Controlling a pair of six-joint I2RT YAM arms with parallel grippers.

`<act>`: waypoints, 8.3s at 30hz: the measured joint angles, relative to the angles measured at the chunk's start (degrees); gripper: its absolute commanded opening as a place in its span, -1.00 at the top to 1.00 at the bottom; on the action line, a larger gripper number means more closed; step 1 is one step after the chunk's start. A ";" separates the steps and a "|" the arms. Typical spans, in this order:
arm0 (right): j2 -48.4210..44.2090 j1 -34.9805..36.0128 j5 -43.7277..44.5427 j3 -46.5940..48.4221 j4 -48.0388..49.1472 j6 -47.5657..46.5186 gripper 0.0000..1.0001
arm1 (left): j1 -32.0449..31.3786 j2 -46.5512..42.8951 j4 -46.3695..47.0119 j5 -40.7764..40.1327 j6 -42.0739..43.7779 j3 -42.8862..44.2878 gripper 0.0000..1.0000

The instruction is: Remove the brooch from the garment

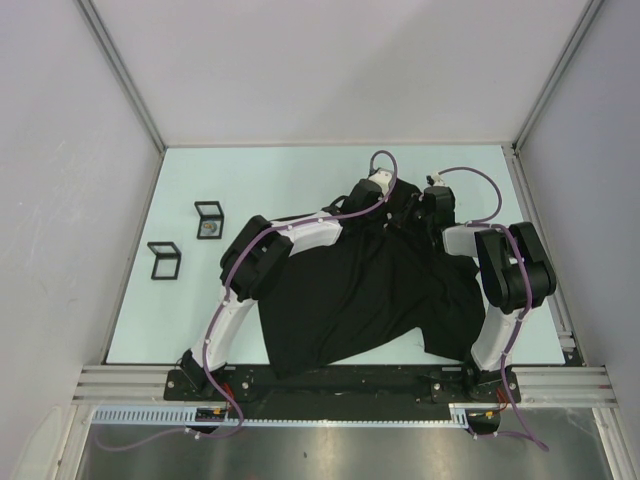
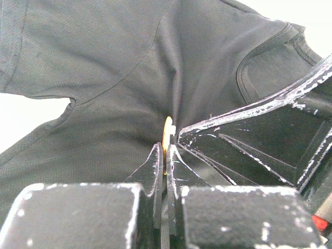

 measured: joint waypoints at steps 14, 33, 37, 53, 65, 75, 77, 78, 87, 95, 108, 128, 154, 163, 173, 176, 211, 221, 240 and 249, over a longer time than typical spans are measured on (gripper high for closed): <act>0.66 -0.04 0.00 0.35 -0.42 0.44 0.99 | 0.11 -0.22 0.66 1.49 0.00 0.00 1.00; 0.66 0.09 -0.07 0.52 -0.35 0.37 1.00 | 0.20 -0.98 0.24 1.97 0.00 0.00 1.00; 0.66 0.24 0.22 0.52 -0.37 0.20 1.00 | 0.22 -0.98 -0.09 1.97 0.00 0.00 0.99; 0.66 0.79 0.39 0.52 -0.20 -0.26 0.99 | 0.04 -0.96 -2.27 1.99 1.03 0.55 0.99; 0.66 0.83 -0.13 0.52 0.61 -0.24 1.00 | 0.02 -0.92 -3.93 1.99 1.53 1.88 1.00; 0.66 0.72 -0.07 0.52 0.35 -0.44 1.00 | -0.04 -0.02 -4.83 2.51 1.55 3.02 0.99; 0.66 0.70 -0.07 0.52 0.17 -0.50 1.00 | -0.04 0.42 -5.38 2.60 1.57 3.67 1.00; 0.66 0.74 0.00 0.52 0.11 -0.68 1.00 | -0.04 0.76 -5.60 2.67 1.60 4.17 1.00; 0.66 0.72 0.24 0.52 -0.22 -0.92 1.00 | -0.04 1.44 -6.43 2.86 1.60 4.79 0.99; 0.66 0.83 -0.87 0.52 1.84 -1.16 1.00 | -0.07 1.75 -7.37 3.28 2.10 4.94 0.99; -2.64 1.86 6.08 0.52 -3.37 -1.18 0.88 | -1.11 1.64 -5.27 1.68 2.14 3.96 1.00; -1.46 0.59 2.93 0.52 -2.01 -0.44 0.92 | -1.60 -1.07 -0.85 -1.97 2.10 0.48 0.99; -0.63 0.31 0.63 0.52 -0.79 -0.72 0.95 | -0.81 -1.18 -0.72 1.84 2.08 0.37 1.00; -0.63 0.57 0.85 0.50 -0.79 -1.36 0.95 | -0.72 -1.18 -1.05 2.73 2.25 0.37 0.99; -0.63 0.81 0.85 0.39 -0.76 -1.31 0.97 | -0.72 -1.14 -1.40 2.82 2.58 0.37 1.00; -0.63 0.79 0.59 0.31 -0.74 -0.04 0.97 | -0.72 -1.14 -1.38 2.78 2.58 0.37 1.00; -1.95 2.97 -0.02 0.33 8.52 -2.29 1.00 | -0.35 -1.05 -1.03 5.29 3.17 -2.29 0.99; -6.32 3.82 7.93 0.31 -0.57 -0.48 0.98 | -2.43 -2.75 3.21 -1.40 3.17 -6.14 1.00; -4.28 1.22 4.28 0.20 -2.99 2.40 0.60 | -2.60 -2.78 2.01 -8.33 3.02 -5.25 1.00; -3.10 0.02 2.82 0.20 -2.51 4.52 0.53 | -2.51 -2.73 -6.99 -8.13 4.63 3.23 1.00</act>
